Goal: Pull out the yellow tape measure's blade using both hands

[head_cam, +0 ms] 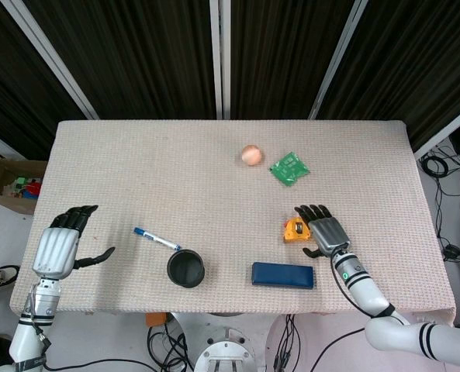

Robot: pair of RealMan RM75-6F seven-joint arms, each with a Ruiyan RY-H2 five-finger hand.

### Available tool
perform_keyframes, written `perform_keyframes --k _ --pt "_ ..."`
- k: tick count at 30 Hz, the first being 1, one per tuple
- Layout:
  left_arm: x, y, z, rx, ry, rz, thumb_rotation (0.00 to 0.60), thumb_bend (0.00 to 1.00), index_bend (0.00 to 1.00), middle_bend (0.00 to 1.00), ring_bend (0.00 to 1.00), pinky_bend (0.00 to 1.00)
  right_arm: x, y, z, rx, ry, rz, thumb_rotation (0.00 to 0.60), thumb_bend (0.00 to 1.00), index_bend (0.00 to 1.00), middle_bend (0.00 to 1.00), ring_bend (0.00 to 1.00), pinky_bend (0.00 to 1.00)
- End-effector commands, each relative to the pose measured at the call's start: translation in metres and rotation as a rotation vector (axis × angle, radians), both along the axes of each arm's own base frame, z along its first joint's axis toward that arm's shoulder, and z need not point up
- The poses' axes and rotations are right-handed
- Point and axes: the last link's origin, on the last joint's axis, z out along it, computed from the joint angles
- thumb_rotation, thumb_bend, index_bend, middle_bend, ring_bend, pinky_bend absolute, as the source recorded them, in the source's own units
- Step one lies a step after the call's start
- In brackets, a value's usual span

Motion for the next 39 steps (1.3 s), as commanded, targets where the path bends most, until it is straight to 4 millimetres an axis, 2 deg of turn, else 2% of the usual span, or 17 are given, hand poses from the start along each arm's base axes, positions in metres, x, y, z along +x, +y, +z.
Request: perform_keyframes --k 1,11,15,19,25,30,32,39 --pt "0.0 0.001 -0.001 -0.002 -0.002 0.001 0.177 0.13 0.16 0.18 0.16 0.28 -0.001 0.0 0.001 -0.001 0.001 0.001 0.6 0.21 0.0 0.07 0.0 0.06" --pt "0.003 0.002 -0.002 -0.005 -0.003 -0.002 0.178 0.13 0.16 0.18 0.16 0.28 -0.003 -0.002 -0.001 0.002 0.004 -0.005 0.6 0.21 0.0 0.08 0.0 0.07" --pt "0.003 0.002 -0.003 -0.009 -0.002 -0.002 0.176 0.13 0.16 0.18 0.16 0.28 -0.002 -0.004 -0.003 0.001 0.0 -0.007 0.6 0.21 0.01 0.13 0.01 0.1" --pt "0.002 0.002 -0.002 -0.009 -0.003 0.003 0.181 0.13 0.16 0.18 0.16 0.28 0.003 -0.007 -0.005 -0.012 -0.015 0.011 0.6 0.21 0.06 0.18 0.07 0.17" --pt "0.005 0.002 -0.001 -0.007 0.008 -0.013 0.176 0.14 0.16 0.18 0.16 0.28 0.007 -0.012 -0.005 -0.02 -0.005 0.027 0.6 0.21 0.12 0.2 0.09 0.19" --pt "0.006 0.003 -0.002 -0.013 0.003 -0.015 0.179 0.14 0.16 0.18 0.16 0.28 0.008 -0.015 -0.006 -0.027 0.003 0.029 0.6 0.21 0.29 0.26 0.15 0.25" --pt "0.005 0.003 -0.002 -0.014 0.002 -0.012 0.179 0.14 0.16 0.18 0.16 0.28 0.009 -0.015 -0.007 -0.025 0.009 0.029 0.6 0.21 0.33 0.27 0.16 0.26" --pt "0.004 0.003 -0.002 -0.013 0.0 -0.009 0.177 0.14 0.16 0.18 0.16 0.28 0.011 -0.017 -0.01 -0.022 0.013 0.033 0.6 0.22 0.34 0.29 0.22 0.3"
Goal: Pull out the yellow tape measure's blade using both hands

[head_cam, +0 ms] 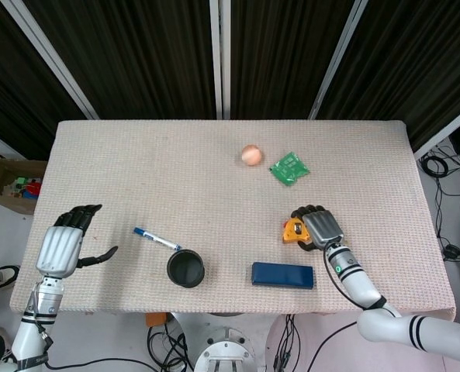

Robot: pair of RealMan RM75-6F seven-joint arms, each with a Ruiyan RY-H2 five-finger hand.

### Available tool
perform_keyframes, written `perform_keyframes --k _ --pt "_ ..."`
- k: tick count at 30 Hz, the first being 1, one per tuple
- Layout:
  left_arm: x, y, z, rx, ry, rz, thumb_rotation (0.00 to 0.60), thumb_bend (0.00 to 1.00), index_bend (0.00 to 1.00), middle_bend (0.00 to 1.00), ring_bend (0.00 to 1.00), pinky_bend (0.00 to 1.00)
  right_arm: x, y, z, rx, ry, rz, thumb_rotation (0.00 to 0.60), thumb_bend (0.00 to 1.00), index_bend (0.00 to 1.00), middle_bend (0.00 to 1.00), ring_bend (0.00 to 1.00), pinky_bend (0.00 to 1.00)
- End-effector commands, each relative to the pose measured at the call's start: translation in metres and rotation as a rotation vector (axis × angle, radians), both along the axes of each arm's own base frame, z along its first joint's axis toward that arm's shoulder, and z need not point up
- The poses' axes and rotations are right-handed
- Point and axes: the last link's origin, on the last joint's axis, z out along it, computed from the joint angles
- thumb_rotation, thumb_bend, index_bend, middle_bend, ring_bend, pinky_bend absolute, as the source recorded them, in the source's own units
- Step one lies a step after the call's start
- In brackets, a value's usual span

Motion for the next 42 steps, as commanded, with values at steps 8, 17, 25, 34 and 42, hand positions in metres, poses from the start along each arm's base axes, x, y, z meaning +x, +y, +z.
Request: perform_keyframes --k 8,17,25,34,42 --pt "-0.002 -0.001 0.0 0.0 -0.004 0.005 0.181 0.14 0.16 0.18 0.16 0.28 0.004 0.0 0.001 -0.043 -0.029 0.022 0.6 0.29 0.5 0.43 0.37 0.45" --pt "-0.001 -0.001 -0.001 0.001 -0.015 0.0 0.181 0.14 0.16 0.18 0.16 0.28 0.007 -0.001 0.02 -0.14 -0.174 0.034 0.6 0.33 0.66 0.55 0.49 0.59" --pt "0.008 0.004 -0.001 0.01 -0.029 -0.032 0.177 0.14 0.16 0.18 0.16 0.28 0.018 -0.01 0.022 -0.191 -0.609 -0.085 0.6 0.33 0.67 0.54 0.49 0.59" --pt "0.04 0.026 0.003 0.035 -0.003 -0.11 0.243 0.15 0.16 0.19 0.16 0.28 0.064 -0.033 -0.014 -0.144 -0.972 -0.187 0.6 0.36 0.65 0.53 0.49 0.59" --pt "0.115 0.072 0.008 0.089 -0.107 -0.249 0.412 0.16 0.19 0.22 0.19 0.32 0.13 -0.051 -0.043 -0.09 -1.246 -0.247 0.6 0.38 0.65 0.53 0.49 0.59"
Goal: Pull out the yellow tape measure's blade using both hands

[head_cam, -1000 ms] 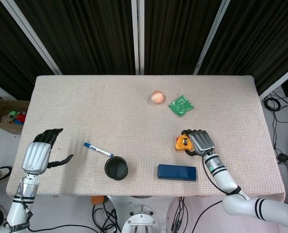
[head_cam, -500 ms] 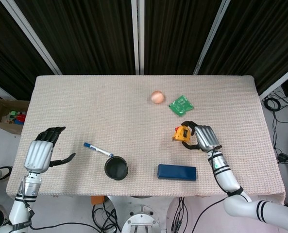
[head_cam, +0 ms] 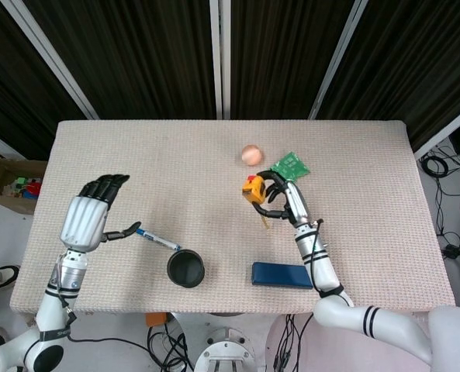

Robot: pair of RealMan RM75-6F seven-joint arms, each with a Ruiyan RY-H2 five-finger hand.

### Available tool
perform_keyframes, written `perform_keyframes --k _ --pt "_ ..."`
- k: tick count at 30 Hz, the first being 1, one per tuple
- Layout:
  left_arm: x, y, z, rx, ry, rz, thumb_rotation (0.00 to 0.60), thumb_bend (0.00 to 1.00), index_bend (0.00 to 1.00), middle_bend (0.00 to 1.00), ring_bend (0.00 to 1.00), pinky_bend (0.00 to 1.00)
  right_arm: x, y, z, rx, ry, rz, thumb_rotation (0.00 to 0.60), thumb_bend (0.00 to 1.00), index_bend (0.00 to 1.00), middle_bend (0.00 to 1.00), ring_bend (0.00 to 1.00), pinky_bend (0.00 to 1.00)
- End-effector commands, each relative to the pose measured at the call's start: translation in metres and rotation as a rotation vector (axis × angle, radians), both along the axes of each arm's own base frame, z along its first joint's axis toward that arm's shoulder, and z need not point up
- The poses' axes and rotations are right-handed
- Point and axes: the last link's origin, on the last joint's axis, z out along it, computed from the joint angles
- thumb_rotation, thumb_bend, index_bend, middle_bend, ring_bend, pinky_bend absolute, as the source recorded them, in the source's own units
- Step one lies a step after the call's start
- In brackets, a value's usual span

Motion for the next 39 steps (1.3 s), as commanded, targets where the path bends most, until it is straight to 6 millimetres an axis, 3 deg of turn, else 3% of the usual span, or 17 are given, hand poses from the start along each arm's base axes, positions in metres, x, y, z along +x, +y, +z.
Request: perform_keyframes --k 1,4,8,14,27,34,39 --pt "0.042 0.02 0.0 0.026 -0.042 -0.072 0.415 0.16 0.2 0.23 0.2 0.33 0.04 -0.011 -0.019 0.022 -0.145 -0.008 0.6 0.38 0.65 0.53 0.49 0.59" --pt "0.073 0.028 -0.002 0.05 -0.041 -0.123 0.416 0.2 0.23 0.26 0.24 0.38 0.055 -0.012 -0.027 0.034 -0.2 -0.011 0.6 0.39 0.65 0.53 0.49 0.59" --pt "0.105 0.033 -0.012 0.016 -0.069 -0.155 0.418 0.36 0.36 0.33 0.29 0.46 0.067 -0.013 -0.035 0.042 -0.23 -0.011 0.6 0.46 0.65 0.53 0.49 0.59" --pt "0.129 0.039 -0.036 -0.003 -0.042 -0.186 0.417 0.36 0.4 0.39 0.33 0.53 0.075 -0.011 -0.048 0.072 -0.251 -0.016 0.6 0.47 0.65 0.53 0.49 0.59" --pt "0.131 0.05 -0.068 0.021 0.054 -0.153 0.413 0.36 0.42 0.41 0.36 0.56 0.077 -0.006 -0.051 0.084 -0.246 0.002 0.6 0.46 0.65 0.53 0.49 0.59" --pt "0.131 0.052 -0.071 0.014 0.068 -0.142 0.484 0.38 0.43 0.42 0.37 0.57 0.077 -0.005 -0.054 0.084 -0.23 0.008 0.6 0.48 0.65 0.53 0.49 0.59" --pt "0.129 0.051 -0.074 0.002 0.075 -0.134 0.492 0.38 0.43 0.42 0.37 0.57 0.078 -0.005 -0.055 0.088 -0.23 0.009 0.6 0.48 0.65 0.53 0.49 0.59"
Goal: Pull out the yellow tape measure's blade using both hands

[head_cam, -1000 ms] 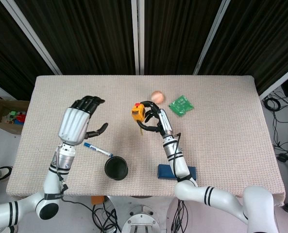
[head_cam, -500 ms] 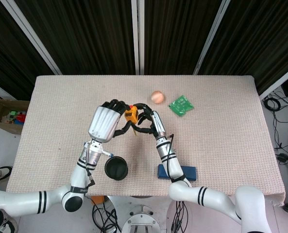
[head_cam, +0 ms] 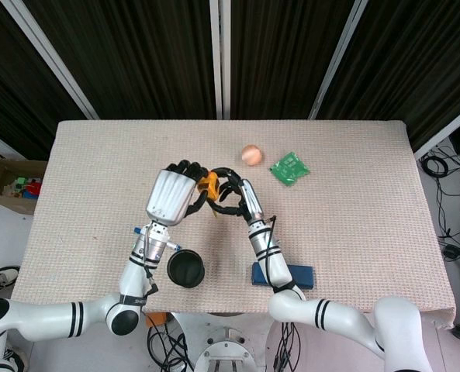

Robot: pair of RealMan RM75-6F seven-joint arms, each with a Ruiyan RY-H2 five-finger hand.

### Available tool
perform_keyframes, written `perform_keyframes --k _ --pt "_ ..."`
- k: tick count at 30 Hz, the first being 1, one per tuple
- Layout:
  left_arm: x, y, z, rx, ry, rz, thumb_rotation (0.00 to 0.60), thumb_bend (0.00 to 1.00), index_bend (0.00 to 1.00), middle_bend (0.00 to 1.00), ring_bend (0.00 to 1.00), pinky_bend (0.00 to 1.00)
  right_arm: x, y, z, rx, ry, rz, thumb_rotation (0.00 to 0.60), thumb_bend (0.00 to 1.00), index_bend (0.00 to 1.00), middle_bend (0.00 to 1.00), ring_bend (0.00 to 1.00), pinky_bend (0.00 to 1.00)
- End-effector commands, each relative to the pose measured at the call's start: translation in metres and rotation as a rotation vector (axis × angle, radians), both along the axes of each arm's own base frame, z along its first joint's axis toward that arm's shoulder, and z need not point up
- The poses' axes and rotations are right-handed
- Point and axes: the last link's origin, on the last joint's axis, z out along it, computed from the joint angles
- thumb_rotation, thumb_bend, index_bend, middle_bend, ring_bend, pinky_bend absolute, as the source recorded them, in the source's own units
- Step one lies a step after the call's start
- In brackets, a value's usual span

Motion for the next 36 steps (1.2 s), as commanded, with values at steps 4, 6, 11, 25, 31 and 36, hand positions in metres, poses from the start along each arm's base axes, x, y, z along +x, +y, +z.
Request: perform_keyframes --k 4,6,11,25,31,36 --pt "-0.0002 0.0 -0.003 -0.003 0.002 0.001 0.498 0.38 0.44 0.43 0.38 0.58 -0.0004 -0.0002 -0.0013 0.006 0.001 -0.003 0.6 0.48 0.65 0.53 0.49 0.59" --pt "0.0001 0.0004 -0.003 0.0 -0.004 0.002 0.519 0.38 0.44 0.44 0.39 0.58 -0.0008 -0.0001 -0.0019 0.008 0.002 -0.003 0.6 0.48 0.65 0.53 0.49 0.59" --pt "-0.0009 0.0016 -0.0031 0.001 -0.003 0.011 0.569 0.39 0.46 0.45 0.4 0.59 -0.0004 -0.0001 -0.0033 0.013 0.003 -0.001 0.6 0.48 0.65 0.53 0.49 0.59" --pt "0.0004 0.0034 -0.0058 -0.006 -0.01 0.016 0.6 0.42 0.51 0.5 0.45 0.64 -0.0014 -0.0013 -0.0041 0.016 0.007 0.002 0.6 0.48 0.65 0.53 0.49 0.59" --pt "-0.0003 0.0055 -0.0061 -0.003 -0.007 0.026 0.6 0.44 0.52 0.51 0.46 0.65 -0.0002 0.0005 -0.0057 0.015 0.016 0.017 0.6 0.48 0.65 0.53 0.49 0.59" --pt "-0.0006 0.007 -0.0046 0.013 -0.014 0.029 0.6 0.45 0.55 0.54 0.48 0.67 -0.0004 0.0 -0.0061 0.015 0.019 0.019 0.6 0.48 0.65 0.53 0.49 0.59"
